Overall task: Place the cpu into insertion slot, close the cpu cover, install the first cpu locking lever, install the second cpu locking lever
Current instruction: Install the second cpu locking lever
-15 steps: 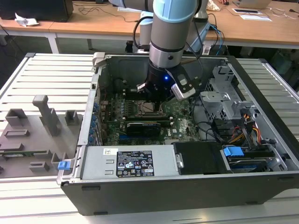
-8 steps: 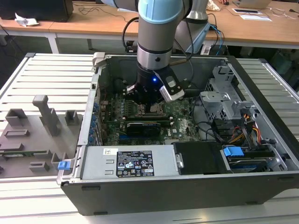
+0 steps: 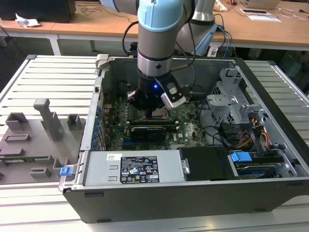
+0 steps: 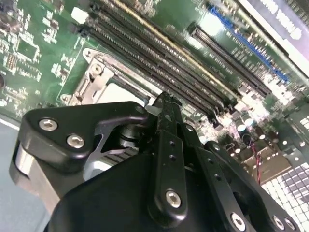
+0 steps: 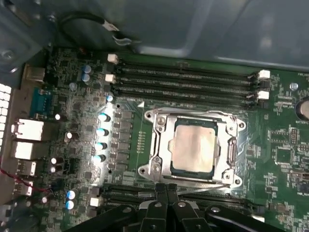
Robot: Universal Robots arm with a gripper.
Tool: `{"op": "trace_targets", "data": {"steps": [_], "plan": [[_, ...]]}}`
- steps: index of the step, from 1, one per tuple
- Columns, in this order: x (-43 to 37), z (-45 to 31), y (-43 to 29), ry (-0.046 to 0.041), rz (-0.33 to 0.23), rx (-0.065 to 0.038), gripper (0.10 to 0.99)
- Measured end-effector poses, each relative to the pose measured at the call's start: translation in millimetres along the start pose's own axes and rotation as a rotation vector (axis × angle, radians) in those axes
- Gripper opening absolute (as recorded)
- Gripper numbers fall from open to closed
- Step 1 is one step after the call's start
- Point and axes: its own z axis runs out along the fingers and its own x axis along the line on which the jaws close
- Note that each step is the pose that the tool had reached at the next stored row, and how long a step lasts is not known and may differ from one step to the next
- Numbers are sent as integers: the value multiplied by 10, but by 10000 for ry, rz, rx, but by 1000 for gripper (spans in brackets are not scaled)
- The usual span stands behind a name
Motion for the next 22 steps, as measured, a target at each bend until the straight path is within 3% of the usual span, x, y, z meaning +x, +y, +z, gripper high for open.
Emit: {"op": "trace_targets", "data": {"steps": [1, 6, 13, 16, 19, 22], "plan": [[19, -2, -17, -9, 0, -93, 106], [106, 2, -71, -4, -115, -179, 106], [121, 103, -83, -14, -267, -456, 106], [128, 127, -86, -21, -272, -519, 106], [154, 143, -108, -40, -271, -669, 106], [157, 164, -112, -45, -270, -712, 106]]}}
